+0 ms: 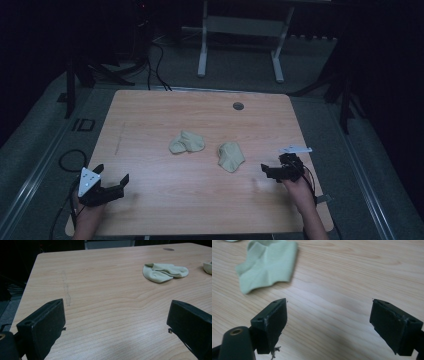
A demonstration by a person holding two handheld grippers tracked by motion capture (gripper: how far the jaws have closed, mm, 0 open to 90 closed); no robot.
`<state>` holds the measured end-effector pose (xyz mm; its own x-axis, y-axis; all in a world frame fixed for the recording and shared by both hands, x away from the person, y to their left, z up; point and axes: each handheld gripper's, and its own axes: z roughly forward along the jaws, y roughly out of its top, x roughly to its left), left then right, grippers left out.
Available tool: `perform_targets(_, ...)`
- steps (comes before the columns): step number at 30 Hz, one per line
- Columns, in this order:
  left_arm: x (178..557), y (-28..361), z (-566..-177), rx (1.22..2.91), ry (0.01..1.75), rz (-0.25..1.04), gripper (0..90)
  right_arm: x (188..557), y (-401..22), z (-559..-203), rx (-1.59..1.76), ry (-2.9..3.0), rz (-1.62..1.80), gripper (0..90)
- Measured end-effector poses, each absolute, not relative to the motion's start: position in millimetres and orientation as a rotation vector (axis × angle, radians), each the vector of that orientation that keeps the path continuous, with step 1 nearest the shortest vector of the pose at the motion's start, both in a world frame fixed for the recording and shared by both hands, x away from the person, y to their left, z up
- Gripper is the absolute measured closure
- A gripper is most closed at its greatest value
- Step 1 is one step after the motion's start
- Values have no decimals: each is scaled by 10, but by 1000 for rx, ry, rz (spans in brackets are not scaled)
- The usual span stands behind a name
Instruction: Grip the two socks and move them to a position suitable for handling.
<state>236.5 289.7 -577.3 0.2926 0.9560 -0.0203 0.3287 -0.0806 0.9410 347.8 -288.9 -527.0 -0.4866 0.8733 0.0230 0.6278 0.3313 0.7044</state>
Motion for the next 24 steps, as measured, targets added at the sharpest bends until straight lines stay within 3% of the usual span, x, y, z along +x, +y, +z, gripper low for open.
perform_targets(24, 2369, 2895, -5773, 1613, 1200, 805, 17, 4005, -1956, -5204, 1222, 2367, 910, 166)
